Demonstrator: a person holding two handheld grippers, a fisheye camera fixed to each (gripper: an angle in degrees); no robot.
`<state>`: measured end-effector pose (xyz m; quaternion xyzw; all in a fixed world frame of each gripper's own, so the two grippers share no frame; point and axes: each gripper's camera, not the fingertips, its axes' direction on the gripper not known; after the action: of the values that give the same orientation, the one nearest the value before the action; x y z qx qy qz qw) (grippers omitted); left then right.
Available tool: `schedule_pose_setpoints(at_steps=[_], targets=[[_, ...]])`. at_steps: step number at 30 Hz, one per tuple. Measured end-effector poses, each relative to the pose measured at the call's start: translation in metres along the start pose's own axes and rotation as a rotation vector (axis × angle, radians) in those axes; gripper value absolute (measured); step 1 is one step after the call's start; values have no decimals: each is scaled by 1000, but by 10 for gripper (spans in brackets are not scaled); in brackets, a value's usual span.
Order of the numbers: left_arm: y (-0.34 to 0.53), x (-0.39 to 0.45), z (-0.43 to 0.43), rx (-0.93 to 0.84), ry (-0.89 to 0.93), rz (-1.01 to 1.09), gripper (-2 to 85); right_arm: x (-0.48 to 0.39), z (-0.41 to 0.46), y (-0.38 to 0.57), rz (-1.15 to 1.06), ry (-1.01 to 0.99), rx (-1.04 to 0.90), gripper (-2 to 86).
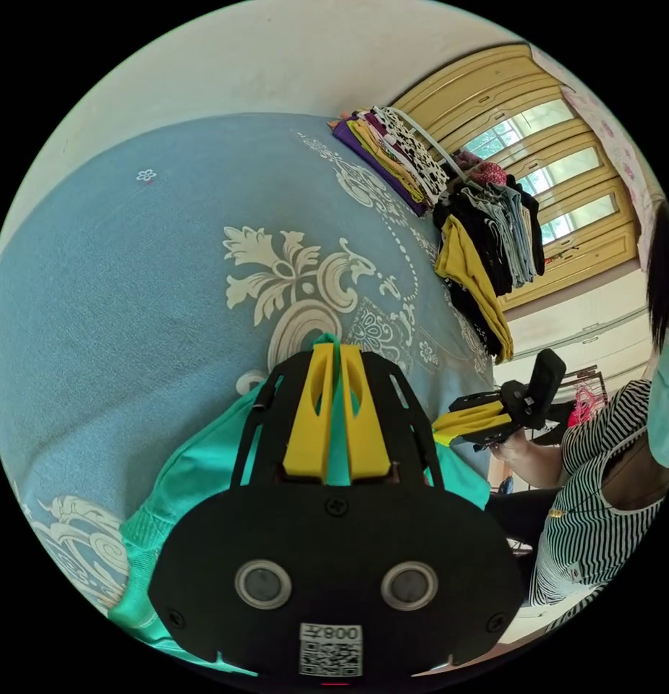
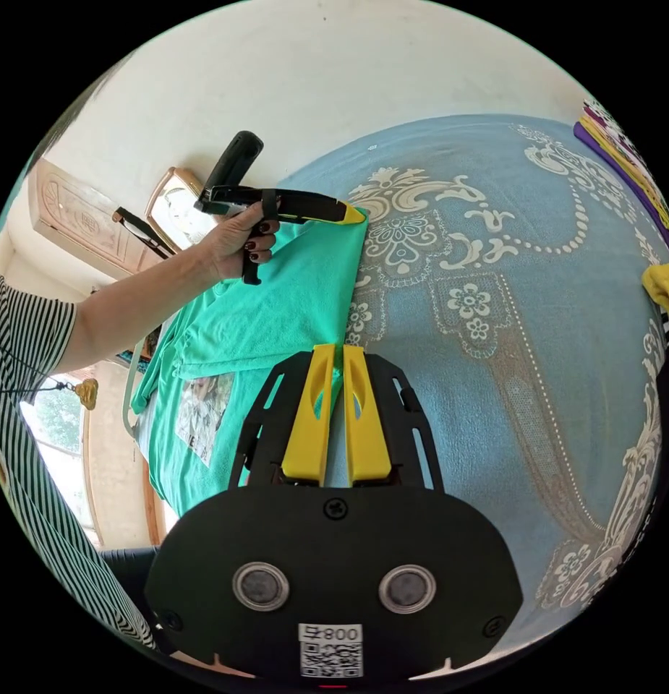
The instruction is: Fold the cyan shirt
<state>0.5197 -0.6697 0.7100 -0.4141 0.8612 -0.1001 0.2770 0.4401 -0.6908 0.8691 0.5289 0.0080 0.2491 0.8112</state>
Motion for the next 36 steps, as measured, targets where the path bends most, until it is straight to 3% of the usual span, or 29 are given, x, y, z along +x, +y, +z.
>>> schedule_pose_setpoints(at_steps=[9, 17, 19, 25, 29, 32, 36], targets=[[22, 32, -43, 179, -16, 5, 10, 6, -30, 4, 3, 68, 42, 4], [47, 82, 4, -69, -148, 105, 2, -9, -25, -9, -90, 77, 0, 1], [53, 88, 1, -31, -145, 110, 1, -14, -8, -11, -134, 136, -69, 1], [79, 120, -20, -17, -212, 92, 1, -15, -14, -12, -161, 130, -58, 0], [118, 159, -55, 84, -276, 88, 1, -19, -32, -15, -135, 180, -36, 0], [143, 169, -48, -23, -297, 45, 1, -27, -36, -16, -158, 241, -32, 0], [184, 194, -95, 98, -300, -22, 1, -26, -29, -21, -162, 241, -118, 0]])
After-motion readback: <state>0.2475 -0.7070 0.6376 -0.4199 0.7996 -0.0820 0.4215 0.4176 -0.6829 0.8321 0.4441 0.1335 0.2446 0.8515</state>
